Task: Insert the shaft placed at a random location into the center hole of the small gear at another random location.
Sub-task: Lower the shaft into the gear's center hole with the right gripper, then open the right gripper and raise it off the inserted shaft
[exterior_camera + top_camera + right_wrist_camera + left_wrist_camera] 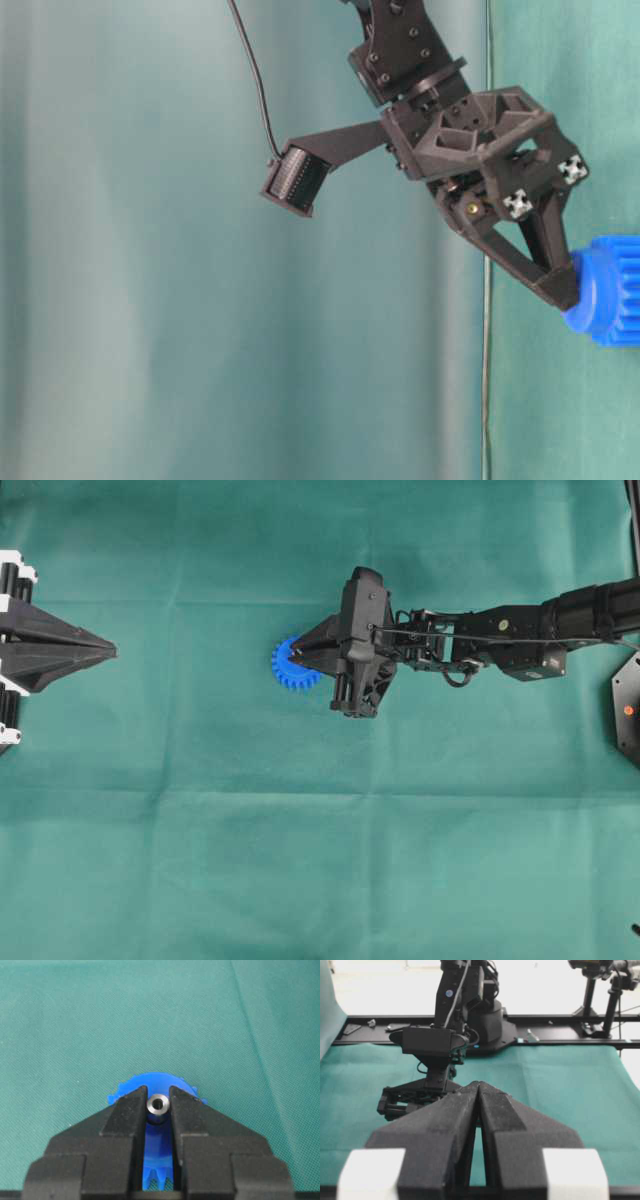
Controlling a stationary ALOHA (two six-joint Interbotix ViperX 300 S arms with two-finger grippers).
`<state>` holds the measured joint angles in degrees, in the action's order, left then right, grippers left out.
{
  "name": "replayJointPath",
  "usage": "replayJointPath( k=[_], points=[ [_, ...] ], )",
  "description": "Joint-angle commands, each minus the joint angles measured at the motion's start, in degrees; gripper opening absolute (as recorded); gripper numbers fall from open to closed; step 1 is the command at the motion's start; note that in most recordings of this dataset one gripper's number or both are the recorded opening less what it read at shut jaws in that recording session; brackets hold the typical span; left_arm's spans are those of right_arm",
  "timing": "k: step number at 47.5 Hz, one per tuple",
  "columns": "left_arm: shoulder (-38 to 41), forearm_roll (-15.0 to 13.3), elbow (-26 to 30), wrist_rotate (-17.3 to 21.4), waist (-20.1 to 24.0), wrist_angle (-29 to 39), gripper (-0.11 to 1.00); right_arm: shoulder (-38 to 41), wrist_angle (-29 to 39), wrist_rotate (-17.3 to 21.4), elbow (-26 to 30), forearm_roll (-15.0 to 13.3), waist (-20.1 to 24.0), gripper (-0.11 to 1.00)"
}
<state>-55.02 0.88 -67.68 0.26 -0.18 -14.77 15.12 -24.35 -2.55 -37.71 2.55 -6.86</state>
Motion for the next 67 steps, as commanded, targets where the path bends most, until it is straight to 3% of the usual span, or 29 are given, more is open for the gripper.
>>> replayJointPath(
  k=[1, 12, 22, 25, 32, 67],
  points=[
    [0.4, 0.1, 1.3, 0.1, -0.1, -0.3, 0.0, -0.8, -0.6, 1.2, 1.1, 0.4, 0.0, 0.14],
    [0.4, 0.1, 1.2, 0.0, -0.1, -0.3, 0.0, -0.8, -0.9, 1.3, 1.1, 0.4, 0.0, 0.16],
    [0.4, 0.1, 1.3, 0.0, 0.0, -0.3, 0.0, -0.8, -0.9, 1.2, 1.2, 0.4, 0.0, 0.75],
    [0.4, 0.1, 1.2, 0.0, -0.1, -0.3, 0.0, -0.9, -0.9, 1.2, 1.3, 0.4, 0.0, 0.88],
    [0.4, 0.1, 1.2, 0.0, -0.1, 0.2, 0.0, -1.7, -0.6, 1.2, 1.3, 0.4, 0.0, 0.78],
    [0.2, 0.1, 1.3, -0.4, -0.1, 0.3, 0.0, -12.3, 0.1, 1.1, -3.4, 0.4, 0.0, 0.8]
  ],
)
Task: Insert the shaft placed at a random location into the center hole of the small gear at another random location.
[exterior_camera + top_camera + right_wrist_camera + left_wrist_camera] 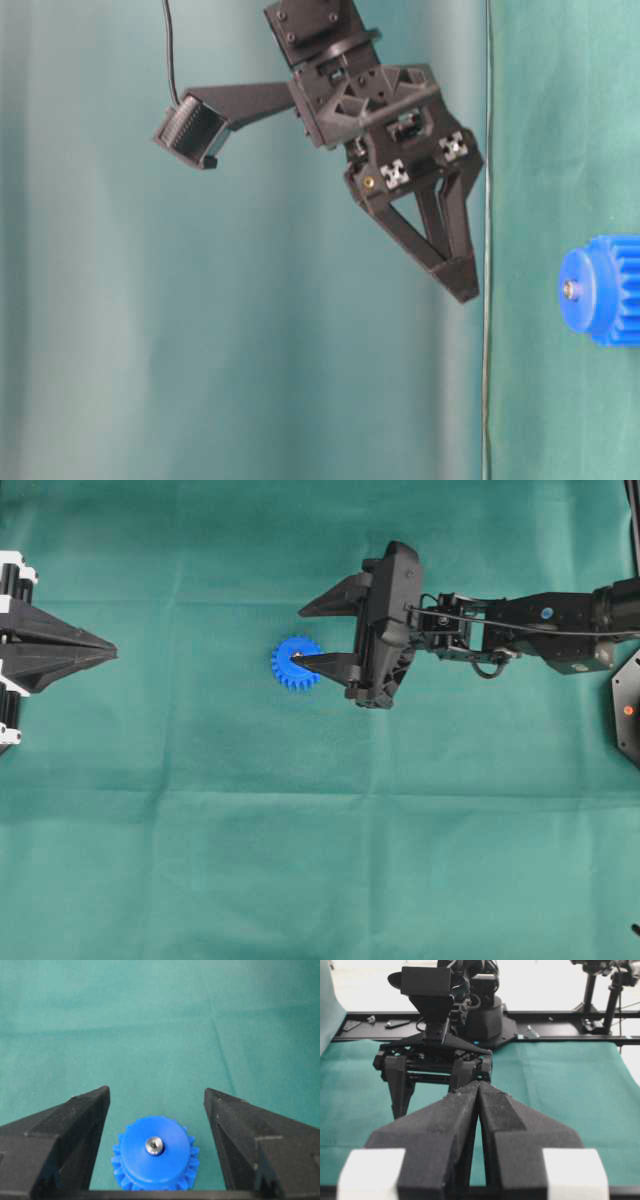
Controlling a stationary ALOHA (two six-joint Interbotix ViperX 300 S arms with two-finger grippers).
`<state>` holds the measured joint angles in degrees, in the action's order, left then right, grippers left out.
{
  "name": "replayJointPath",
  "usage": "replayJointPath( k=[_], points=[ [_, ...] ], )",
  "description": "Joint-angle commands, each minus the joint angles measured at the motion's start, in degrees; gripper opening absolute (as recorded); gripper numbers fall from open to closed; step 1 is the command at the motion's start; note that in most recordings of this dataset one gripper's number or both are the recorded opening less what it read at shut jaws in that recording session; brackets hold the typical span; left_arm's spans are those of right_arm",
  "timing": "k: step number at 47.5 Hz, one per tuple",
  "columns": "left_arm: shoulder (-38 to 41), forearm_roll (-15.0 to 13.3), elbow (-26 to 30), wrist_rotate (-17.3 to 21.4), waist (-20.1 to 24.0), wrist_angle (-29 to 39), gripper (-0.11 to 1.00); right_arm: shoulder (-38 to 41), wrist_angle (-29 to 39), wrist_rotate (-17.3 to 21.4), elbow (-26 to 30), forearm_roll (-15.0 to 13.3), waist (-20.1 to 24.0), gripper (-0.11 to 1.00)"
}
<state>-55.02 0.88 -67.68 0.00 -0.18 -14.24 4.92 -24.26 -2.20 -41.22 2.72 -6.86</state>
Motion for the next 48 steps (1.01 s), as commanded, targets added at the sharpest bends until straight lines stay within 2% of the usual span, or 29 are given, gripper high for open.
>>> replayJointPath(
  k=[1, 24, 48],
  points=[
    [0.2, 0.1, 1.3, -0.1, 0.0, -0.2, 0.0, -2.3, 0.1, 0.7, -0.2, 0.2, 0.0, 0.8],
    [0.3, 0.2, 1.3, -0.1, -0.1, -0.5, 0.0, -6.0, 0.0, 0.9, -6.1, 0.2, 0.0, 0.8],
    [0.4, 0.1, 1.3, -0.1, -0.1, -0.6, 0.0, -6.1, 0.0, 0.8, -6.2, 0.2, 0.0, 0.8]
  ],
)
